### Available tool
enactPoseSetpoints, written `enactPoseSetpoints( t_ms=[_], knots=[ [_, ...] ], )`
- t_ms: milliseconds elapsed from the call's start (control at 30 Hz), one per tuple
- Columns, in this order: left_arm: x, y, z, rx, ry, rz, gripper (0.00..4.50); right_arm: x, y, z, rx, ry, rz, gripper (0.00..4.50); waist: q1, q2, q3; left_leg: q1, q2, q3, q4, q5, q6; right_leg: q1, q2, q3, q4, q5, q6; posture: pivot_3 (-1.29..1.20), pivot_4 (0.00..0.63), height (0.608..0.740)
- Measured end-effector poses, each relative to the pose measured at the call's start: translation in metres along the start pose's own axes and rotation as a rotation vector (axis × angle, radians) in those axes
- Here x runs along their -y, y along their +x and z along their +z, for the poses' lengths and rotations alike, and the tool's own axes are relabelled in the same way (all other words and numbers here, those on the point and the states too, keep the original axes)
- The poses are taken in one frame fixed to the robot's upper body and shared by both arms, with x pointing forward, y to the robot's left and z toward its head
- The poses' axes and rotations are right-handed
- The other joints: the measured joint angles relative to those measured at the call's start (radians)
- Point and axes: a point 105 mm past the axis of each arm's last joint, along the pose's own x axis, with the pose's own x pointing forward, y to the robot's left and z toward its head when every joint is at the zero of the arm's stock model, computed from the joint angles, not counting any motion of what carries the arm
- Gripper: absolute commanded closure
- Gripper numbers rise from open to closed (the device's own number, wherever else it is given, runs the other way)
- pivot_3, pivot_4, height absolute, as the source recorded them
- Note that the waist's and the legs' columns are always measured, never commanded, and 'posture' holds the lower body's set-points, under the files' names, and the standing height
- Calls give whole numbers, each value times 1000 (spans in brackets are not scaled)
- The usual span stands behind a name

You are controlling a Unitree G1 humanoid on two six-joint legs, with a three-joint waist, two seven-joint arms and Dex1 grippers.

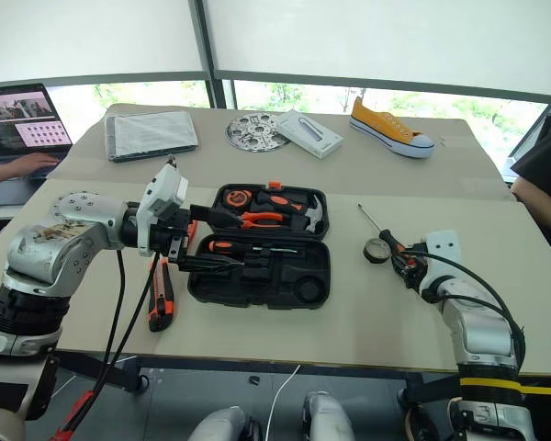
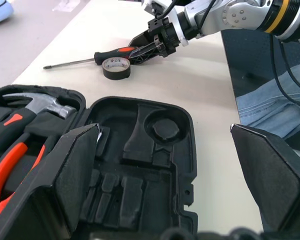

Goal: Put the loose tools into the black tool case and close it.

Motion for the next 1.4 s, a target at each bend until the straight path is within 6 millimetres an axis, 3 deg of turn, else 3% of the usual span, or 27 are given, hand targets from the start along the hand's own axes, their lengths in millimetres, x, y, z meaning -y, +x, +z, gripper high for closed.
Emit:
enactPoseSetpoints(
  t_ms=[67, 267, 333, 400, 467, 500, 567, 733, 867, 1167, 1400],
  knots=[
    [-1, 0, 0, 1, 1, 8, 0, 1, 1, 1, 7, 0, 3, 3489, 0, 0, 0, 0, 0, 0, 0, 0, 0, 0, 0, 0, 0, 0, 0, 0, 150, 733],
    [-3, -1, -2, 1, -4, 18, 0, 7, -1, 6, 23, -19, 2, 3512, 1, 1, 1, -1, 0, 0, 0, 0, 0, 0, 0, 0, 0, 0, 0, 0, 150, 733],
    [-5, -2, -3, -2, -13, 24, 0, 14, -5, 17, 57, -56, 0, 3512, 0, 4, 2, -1, 0, 0, 0, 0, 0, -1, 0, 0, 0, 0, 0, 0, 150, 733],
    [-5, -8, -9, -27, -25, 35, 0, 12, -12, 46, 137, -160, 76, 3512, -3, 7, 4, -1, 0, 0, 0, 0, 0, -2, 0, 1, 0, -1, 2, 0, 150, 733],
    [-4, -15, -13, -49, -36, 45, 0, -2, -19, 78, 230, -260, 179, 3512, -12, 8, 5, 0, 1, 0, -1, 0, -1, -2, 1, 2, 0, -3, 4, 0, 150, 733],
    [-1, -21, -19, -68, -49, 52, 0, -20, -24, 94, 278, -329, 283, 3512, -18, 8, 5, 2, 1, 0, -2, 1, -2, -2, 2, 2, 0, -3, 4, 0, 150, 733],
    [5, -36, -31, -116, -81, 72, 0, -58, -33, 110, 328, -449, 496, 3512, -27, 7, 5, 5, 3, 0, -7, 2, -5, -1, 1, 3, 0, -3, 3, 0, 150, 733],
    [29, -70, -51, -208, -160, 126, 0, -133, -35, 98, 300, -598, 888, 3512, -20, 6, 5, 8, 3, 0, -12, 4, -8, -2, 0, 3, 1, -6, -1, 0, 150, 733],
    [46, -80, -57, -229, -201, 164, 0, -167, -26, 83, 273, -705, 1031, 3512, -6, 6, 6, 7, 3, 0, -12, 4, -8, -2, -2, 1, 1, -6, -2, 0, 150, 733],
    [47, -90, -53, -234, -183, 278, 0, -173, 1, 70, 219, -798, 1043, 3512, 4, 6, 6, 5, 1, 0, -12, 4, -8, -2, -6, -2, 0, -3, -8, 0, 150, 733],
    [47, -88, -49, -224, -174, 291, 0, -161, 5, 70, 207, -823, 1028, 3512, -1, 6, 6, 5, 1, 0, -12, 4, -8, -2, -5, -2, 1, -3, -8, 0, 150, 733]
  ],
)
